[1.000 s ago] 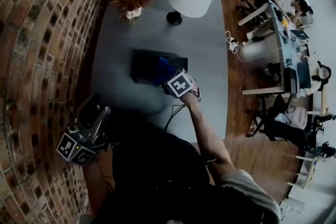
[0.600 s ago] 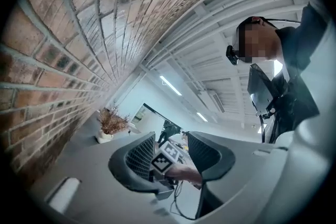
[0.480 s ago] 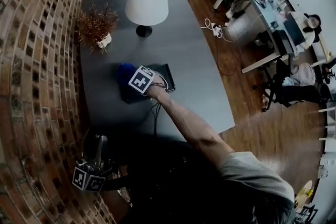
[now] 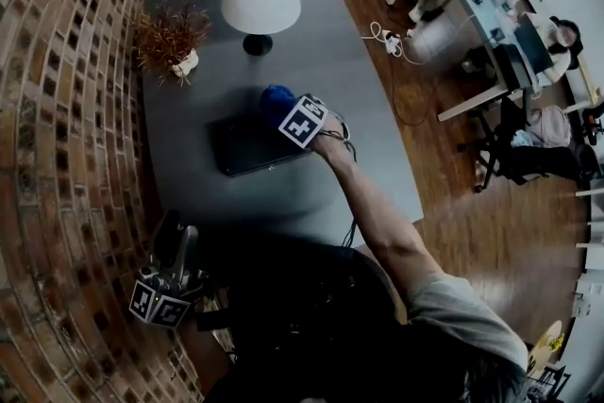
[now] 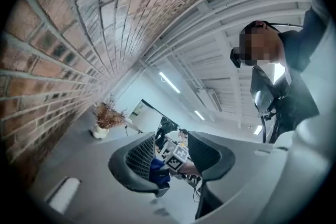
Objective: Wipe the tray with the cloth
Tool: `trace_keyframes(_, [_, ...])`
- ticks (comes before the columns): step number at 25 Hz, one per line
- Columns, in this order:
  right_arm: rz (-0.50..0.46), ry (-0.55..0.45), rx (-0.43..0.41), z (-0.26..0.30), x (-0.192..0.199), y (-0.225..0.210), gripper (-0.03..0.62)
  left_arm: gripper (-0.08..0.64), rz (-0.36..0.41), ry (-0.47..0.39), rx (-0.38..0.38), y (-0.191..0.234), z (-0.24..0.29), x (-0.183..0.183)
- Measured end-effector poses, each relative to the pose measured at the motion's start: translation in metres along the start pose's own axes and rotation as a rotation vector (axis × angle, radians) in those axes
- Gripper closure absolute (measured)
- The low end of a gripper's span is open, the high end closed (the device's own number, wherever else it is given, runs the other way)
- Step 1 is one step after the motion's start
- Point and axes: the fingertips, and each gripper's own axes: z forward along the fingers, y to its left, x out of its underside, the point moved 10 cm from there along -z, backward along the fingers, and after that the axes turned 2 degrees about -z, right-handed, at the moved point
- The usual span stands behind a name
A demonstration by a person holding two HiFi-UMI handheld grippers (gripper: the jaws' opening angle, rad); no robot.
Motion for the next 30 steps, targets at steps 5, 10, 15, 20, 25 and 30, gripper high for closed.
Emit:
trace_keyframes(5, [-0.026,0.015,-0.046,-0.028,0.040,0.049,0.400,0.376,-0.021,0.033,0.020,-0.005,0.011,0.009])
trace_keyframes(10, [0.056,0.095,-0.342,-0.055,0.126,0.092,0.402,0.376,-0.090,0.101,-0.012,0.021,0.022,0.044])
trace_keyframes(15, [0.501,-0.246,-0.276,-0.064,0.164,0.016,0.402,0.366,-0.136,0.178,-0.121,0.076,0.060,0.079])
trace_keyframes(20, [0.853,-0.417,-0.271,-0.001,0.162,-0.046,0.402,0.351,-0.181,0.265,-0.230,0.124,0.100,0.118])
trace_keyframes(25, [0.951,-0.486,-0.419,0.042,0.113,-0.068,0.402,0.353,-0.191,0.337,-0.324,0.130,0.118,0.142])
trace_keyframes(30, [0.888,-0.430,-0.632,0.032,0.142,-0.032,0.413,0.351,-0.223,0.353,-0.322,0.130,0.126,0.151])
